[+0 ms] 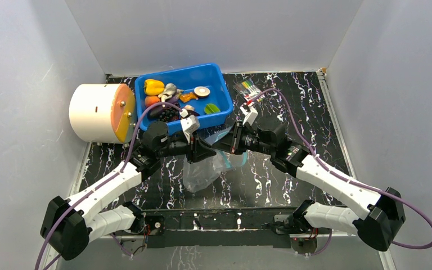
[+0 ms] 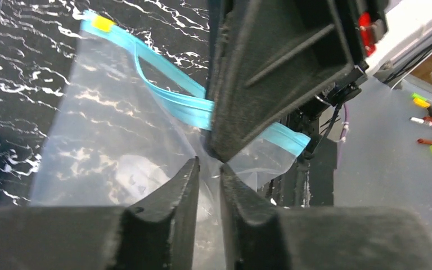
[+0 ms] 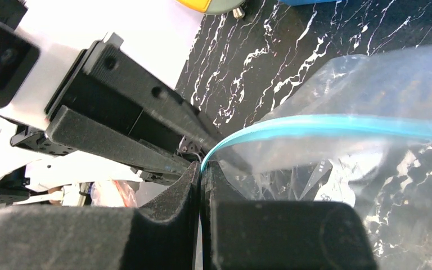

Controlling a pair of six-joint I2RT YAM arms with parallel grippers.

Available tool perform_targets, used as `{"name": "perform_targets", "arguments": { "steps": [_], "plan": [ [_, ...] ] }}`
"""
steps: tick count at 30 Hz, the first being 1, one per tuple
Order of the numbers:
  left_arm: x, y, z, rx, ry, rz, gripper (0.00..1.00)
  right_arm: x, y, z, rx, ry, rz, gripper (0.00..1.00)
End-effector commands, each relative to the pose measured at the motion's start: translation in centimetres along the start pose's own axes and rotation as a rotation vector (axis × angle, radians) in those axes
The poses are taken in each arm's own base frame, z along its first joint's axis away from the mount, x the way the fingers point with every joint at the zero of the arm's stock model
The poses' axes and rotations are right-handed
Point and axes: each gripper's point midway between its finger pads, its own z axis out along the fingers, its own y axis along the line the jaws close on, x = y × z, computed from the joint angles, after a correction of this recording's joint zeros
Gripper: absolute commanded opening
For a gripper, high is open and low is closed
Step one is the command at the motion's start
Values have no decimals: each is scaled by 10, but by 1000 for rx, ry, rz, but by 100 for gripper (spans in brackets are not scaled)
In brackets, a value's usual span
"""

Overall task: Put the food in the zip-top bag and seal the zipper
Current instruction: Pick up the zipper food storage bag at the center of the board.

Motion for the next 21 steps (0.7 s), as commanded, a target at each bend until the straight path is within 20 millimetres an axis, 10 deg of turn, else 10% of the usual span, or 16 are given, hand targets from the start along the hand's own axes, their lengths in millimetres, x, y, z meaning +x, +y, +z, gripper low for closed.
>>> {"name": "perform_targets", "arguments": {
  "steps": [1, 11, 21],
  "plan": [
    [-9, -7, -4, 21, -34, 87, 11, -27, 25, -7, -54, -103, -30, 0],
    [-8, -8, -5, 29, -19, 116, 0, -41, -5, -29, 175, -192, 49, 42],
    [-14, -1, -10, -38, -38, 120, 0, -44, -44, -72, 404, -308, 93, 53]
  ]
}}
